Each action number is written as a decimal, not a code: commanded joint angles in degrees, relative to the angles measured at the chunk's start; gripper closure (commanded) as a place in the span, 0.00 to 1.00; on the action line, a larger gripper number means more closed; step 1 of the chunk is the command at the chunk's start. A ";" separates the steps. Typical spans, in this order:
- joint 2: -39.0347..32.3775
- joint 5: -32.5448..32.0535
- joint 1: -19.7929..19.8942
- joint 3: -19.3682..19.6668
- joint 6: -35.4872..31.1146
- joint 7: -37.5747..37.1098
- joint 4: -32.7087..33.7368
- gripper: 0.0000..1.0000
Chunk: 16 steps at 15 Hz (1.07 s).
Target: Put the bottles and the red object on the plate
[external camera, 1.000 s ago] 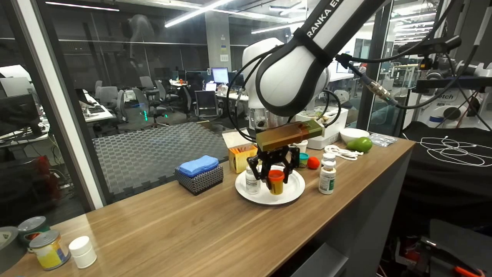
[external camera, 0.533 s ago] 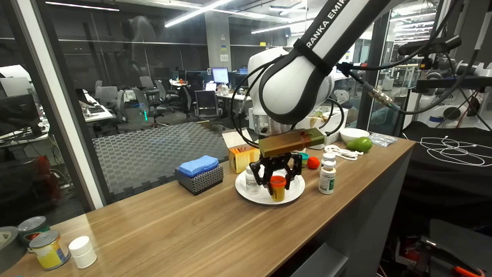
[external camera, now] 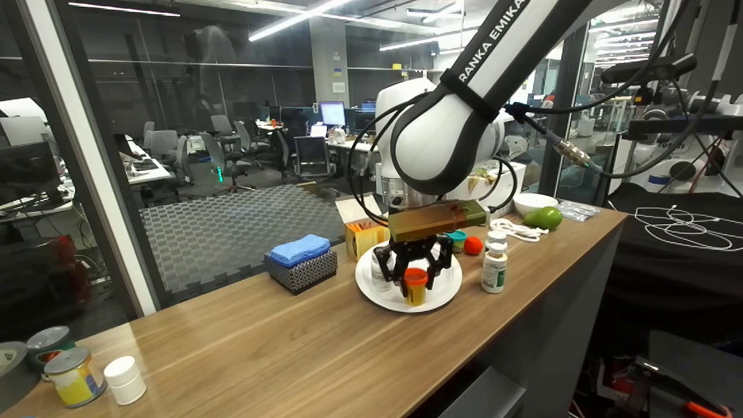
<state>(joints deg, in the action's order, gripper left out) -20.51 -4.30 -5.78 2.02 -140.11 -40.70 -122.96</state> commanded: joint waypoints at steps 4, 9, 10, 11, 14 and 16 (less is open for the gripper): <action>-1.65 1.25 -1.05 0.64 -3.37 -0.44 1.33 0.76; -1.54 0.60 -1.18 1.27 -4.21 -0.54 2.27 0.76; -1.69 0.41 -1.16 1.44 -4.13 -0.44 2.44 0.76; -1.81 0.16 -1.19 1.66 -4.04 -0.45 2.50 0.76; -2.26 -0.44 -1.38 2.36 -3.93 -0.57 2.55 0.76; -2.56 -0.62 -1.55 2.68 -4.00 -0.59 2.51 0.76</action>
<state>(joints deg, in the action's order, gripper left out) -22.50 -4.24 -6.13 3.45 -143.38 -40.85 -121.29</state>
